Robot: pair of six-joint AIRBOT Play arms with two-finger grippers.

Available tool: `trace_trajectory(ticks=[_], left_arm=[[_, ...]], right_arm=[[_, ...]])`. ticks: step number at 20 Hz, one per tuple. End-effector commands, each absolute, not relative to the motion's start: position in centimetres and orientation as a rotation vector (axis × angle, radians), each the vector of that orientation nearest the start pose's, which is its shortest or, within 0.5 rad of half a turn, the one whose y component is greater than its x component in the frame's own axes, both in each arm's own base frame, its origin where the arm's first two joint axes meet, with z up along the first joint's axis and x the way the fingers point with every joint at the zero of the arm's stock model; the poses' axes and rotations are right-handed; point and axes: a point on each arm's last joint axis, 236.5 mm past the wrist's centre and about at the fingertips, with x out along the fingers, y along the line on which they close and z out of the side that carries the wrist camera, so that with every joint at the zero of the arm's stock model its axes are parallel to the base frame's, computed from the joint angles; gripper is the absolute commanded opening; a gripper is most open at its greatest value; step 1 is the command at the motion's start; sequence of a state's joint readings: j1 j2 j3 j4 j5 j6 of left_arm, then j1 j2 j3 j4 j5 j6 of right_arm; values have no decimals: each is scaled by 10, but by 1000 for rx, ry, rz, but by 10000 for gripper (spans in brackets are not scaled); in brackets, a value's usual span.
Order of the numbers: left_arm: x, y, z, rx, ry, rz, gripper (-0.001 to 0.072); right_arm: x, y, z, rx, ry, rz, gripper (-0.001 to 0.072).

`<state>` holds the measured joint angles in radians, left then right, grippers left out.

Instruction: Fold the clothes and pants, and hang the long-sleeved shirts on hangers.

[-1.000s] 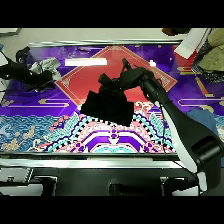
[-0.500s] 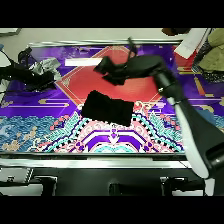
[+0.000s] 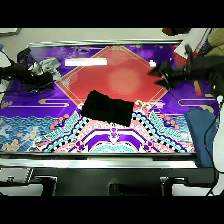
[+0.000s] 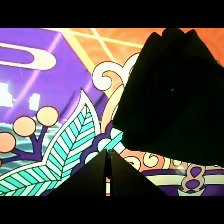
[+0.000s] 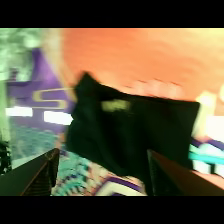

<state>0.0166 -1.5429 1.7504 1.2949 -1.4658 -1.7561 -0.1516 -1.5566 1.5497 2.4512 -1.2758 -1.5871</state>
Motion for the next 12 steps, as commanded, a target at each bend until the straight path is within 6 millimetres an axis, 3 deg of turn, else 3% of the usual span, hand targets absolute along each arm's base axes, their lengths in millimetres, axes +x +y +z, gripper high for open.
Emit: trace_trajectory(ticks=[1,4,7,10,12], left_arm=[[451,-52,95,-350,1267,-75,17],[451,-52,94,-350,1268,-75,17],[452,-52,92,-351,1272,-74,17],[452,-52,88,-352,1282,-73,17],[453,-52,86,-352,1286,-72,17]], right_arm=[[453,98,21,911,1252,420,631],[434,134,-30,935,1363,471,611],[425,166,-66,903,1445,492,611],[416,185,-90,905,1506,496,603],[416,194,-96,912,1514,497,561]])
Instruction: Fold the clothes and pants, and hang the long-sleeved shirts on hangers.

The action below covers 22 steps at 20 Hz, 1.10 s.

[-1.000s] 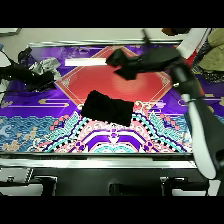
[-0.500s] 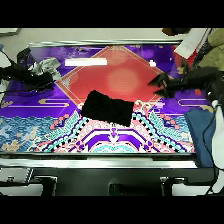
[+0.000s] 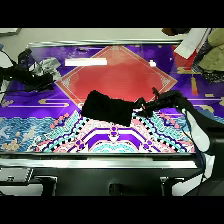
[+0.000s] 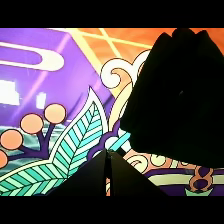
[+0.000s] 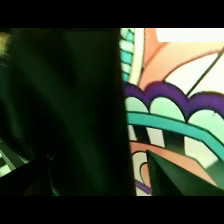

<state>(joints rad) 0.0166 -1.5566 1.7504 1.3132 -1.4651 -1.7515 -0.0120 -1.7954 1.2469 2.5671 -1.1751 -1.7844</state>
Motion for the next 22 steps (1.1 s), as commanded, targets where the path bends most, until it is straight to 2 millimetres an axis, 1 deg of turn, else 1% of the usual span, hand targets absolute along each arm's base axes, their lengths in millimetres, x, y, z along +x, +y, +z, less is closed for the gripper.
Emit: trace_trajectory(ticks=[1,5,7,9,11,13,14,16,19,20,22], left_arm=[[453,-52,86,-352,1287,-72,17],[453,-52,83,-353,1293,-71,18],[454,-52,81,-353,1297,-71,17],[453,-52,81,-353,1298,-71,17],[453,-52,81,-352,1301,-71,18],[452,-52,81,-352,1305,-71,18],[451,-52,81,-351,1308,-71,18],[449,-52,80,-350,1318,-71,17],[447,-52,80,-349,1327,-72,18],[447,-52,80,-349,1327,-72,17],[447,-52,80,-349,1327,-72,17]], right_arm=[[418,195,-97,907,1506,492,519],[426,194,-98,936,1479,460,510],[431,195,-96,963,1466,449,316],[430,199,-88,984,1462,473,24],[434,203,-66,967,1423,543,30],[452,191,-31,966,1355,567,27],[466,180,-10,984,1313,560,27],[495,154,34,1017,1223,545,27],[531,107,92,1050,1082,486,27],[541,89,108,1065,1040,447,26],[553,53,132,1080,970,371,26]])
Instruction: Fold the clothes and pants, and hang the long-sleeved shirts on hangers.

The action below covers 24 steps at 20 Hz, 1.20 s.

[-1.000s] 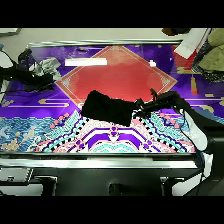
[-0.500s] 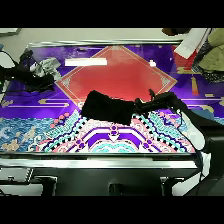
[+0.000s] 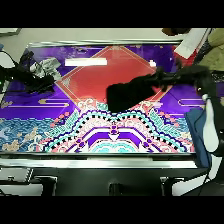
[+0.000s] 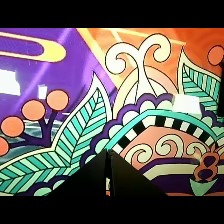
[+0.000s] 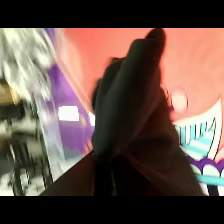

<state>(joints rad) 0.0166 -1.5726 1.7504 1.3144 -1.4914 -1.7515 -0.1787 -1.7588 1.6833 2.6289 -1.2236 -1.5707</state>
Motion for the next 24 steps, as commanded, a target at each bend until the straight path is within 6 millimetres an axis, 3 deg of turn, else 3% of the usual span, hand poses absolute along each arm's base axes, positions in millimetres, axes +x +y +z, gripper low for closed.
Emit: trace_trajectory(ticks=[1,8,11,13,19,21,24], left_arm=[[447,-52,80,-349,1327,-72,17],[447,-52,80,-350,1327,-71,17],[447,-52,80,-350,1327,-71,17],[445,-52,79,-349,1333,-72,17],[440,-52,78,-346,1354,-72,18],[441,-52,78,-347,1353,-72,18],[441,-52,78,-347,1353,-72,18]], right_arm=[[559,33,143,1096,928,332,26],[586,-118,227,1282,524,71,25],[583,-168,235,1323,414,-17,25],[575,-197,228,1319,394,-89,25],[524,-243,200,1310,512,-241,25],[506,-251,200,1316,542,-275,26],[465,-257,180,1291,678,-394,26]])
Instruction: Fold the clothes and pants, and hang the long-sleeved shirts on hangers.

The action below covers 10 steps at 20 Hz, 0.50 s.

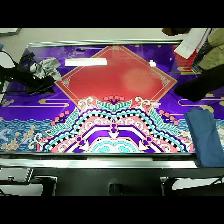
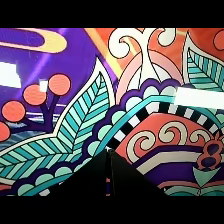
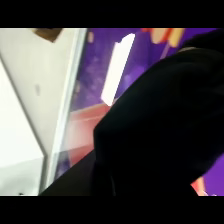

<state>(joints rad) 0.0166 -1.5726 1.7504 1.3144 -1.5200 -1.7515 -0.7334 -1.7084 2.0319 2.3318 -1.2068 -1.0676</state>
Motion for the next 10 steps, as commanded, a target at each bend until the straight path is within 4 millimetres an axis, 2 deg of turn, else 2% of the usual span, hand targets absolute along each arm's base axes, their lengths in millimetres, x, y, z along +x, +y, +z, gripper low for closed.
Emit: trace_trajectory(ticks=[1,5,10], left_arm=[[440,-52,78,-346,1356,-72,17],[435,-52,77,-343,1379,-73,17],[434,-50,76,-347,1383,-68,17]], right_arm=[[447,-259,168,1271,748,-454,25],[394,-257,133,1196,989,-597,26],[334,-252,120,1068,1217,-706,26]])
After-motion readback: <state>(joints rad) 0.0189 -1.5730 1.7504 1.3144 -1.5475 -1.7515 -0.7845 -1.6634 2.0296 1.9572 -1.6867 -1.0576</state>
